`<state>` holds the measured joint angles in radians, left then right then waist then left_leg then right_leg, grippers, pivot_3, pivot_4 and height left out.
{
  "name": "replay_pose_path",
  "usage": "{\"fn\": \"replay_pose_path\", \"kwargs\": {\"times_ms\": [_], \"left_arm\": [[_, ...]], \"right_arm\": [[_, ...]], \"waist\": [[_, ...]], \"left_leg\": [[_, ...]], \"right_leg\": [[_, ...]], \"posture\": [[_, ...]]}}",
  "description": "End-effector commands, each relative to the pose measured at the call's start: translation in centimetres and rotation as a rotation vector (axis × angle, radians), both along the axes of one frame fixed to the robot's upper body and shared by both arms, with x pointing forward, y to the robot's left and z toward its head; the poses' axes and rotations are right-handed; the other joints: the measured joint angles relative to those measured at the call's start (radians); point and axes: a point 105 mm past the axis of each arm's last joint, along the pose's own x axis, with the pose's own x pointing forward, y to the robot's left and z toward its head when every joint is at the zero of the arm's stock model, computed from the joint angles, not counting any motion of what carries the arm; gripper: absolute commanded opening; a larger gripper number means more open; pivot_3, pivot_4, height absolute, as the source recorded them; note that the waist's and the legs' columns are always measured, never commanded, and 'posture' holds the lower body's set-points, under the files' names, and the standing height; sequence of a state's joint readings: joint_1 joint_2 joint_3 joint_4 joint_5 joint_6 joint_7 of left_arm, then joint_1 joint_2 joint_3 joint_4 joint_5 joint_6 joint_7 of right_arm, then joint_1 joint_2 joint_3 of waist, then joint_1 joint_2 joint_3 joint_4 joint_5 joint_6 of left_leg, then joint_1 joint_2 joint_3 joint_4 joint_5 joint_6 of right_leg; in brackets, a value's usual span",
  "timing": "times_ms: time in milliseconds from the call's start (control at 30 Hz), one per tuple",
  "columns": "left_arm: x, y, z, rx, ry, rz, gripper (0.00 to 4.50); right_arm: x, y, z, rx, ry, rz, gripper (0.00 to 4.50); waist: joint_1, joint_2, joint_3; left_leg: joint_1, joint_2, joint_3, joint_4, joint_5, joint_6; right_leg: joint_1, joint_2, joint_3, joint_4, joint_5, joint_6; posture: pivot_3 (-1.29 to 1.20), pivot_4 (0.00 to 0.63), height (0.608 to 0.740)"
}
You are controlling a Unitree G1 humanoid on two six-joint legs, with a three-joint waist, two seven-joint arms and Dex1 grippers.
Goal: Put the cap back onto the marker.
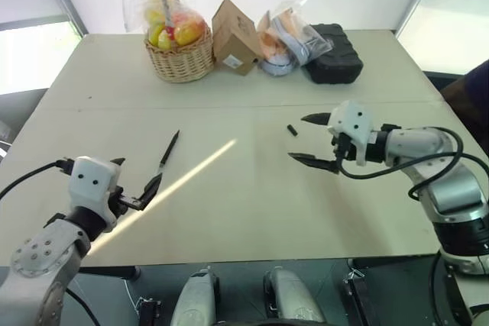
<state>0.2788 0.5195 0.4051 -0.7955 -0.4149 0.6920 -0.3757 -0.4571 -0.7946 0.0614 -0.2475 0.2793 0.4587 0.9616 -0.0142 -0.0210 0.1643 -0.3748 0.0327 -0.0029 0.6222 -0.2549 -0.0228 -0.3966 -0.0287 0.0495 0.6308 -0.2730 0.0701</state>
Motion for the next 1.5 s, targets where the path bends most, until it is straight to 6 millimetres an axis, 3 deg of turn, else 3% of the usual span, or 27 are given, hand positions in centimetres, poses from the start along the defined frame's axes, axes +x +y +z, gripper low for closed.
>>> {"fn": "replay_pose_path", "kwargs": {"times_ms": [33, 167, 533, 1100, 1267, 1500], "left_arm": [[0.5, -0.3, 0.6, 0.023, -0.042, -0.008, 4.45], [1.3, -0.5, 1.3, -0.01, -0.069, -0.008, 4.45], [1.4, -1.2, 0.8, -0.008, -0.049, -0.042, 4.45], [1.5, -0.2, 0.0, -0.032, -0.038, 0.014, 4.45], [2.1, 1.0, -0.8, -0.028, -0.017, 0.091, 4.45], [4.1, 2.7, -3.6, 0.022, 0.038, 0.144, 4.45]], "right_arm": [[0.0, 0.4, 1.5, 0.023, -0.057, 0.017, 4.5], [0.1, 0.6, 1.5, 0.033, -0.064, 0.007, 4.5], [0.0, 0.6, 1.3, 0.023, -0.065, 0.012, 4.5], [0.0, 1.5, 2.4, 0.112, -0.058, 0.015, 4.5], [0.0, 1.9, 2.8, 0.16, -0.05, 0.009, 4.5], [-0.3, 1.4, 2.6, 0.167, -0.078, -0.05, 4.5]], "waist": [[0.0, 0.0, 0.0], [0.0, 0.0, 0.0], [0.0, 0.0, 0.0], [0.0, 0.0, 0.0], [0.0, 0.0, 0.0], [0.0, 0.0, 0.0]], "left_leg": [[0.0, 0.0, 0.0, 0.0, 0.0, 0.0], [0.0, 0.0, 0.0, 0.0, 0.0, 0.0], [0.0, 0.0, 0.0, -0.001, 0.0, 0.0], [0.0, 0.0, 0.0, 0.0, 0.0, 0.0], [0.0, 0.0, 0.0, -0.001, 0.0, 0.0], [0.0, 0.0, 0.0, -0.001, 0.0, 0.0]], "right_leg": [[0.0, 0.0, 0.0, 0.0, 0.0, 0.0], [0.0, 0.001, 0.0, 0.0, 0.0, 0.0], [0.0, 0.0, 0.0, 0.0, 0.0, 0.0], [0.0, 0.0, 0.0, 0.0, 0.0, 0.0], [0.0, 0.0, 0.0, 0.0, 0.0, 0.0], [-0.001, 0.0, 0.0, 0.0, 0.0, 0.0]], "posture": [[0.0, 0.15, 0.74], [0.0, 0.15, 0.74], [0.0, 0.15, 0.74], [0.0, 0.15, 0.74], [0.0, 0.15, 0.74], [0.0, 0.15, 0.74]]}}
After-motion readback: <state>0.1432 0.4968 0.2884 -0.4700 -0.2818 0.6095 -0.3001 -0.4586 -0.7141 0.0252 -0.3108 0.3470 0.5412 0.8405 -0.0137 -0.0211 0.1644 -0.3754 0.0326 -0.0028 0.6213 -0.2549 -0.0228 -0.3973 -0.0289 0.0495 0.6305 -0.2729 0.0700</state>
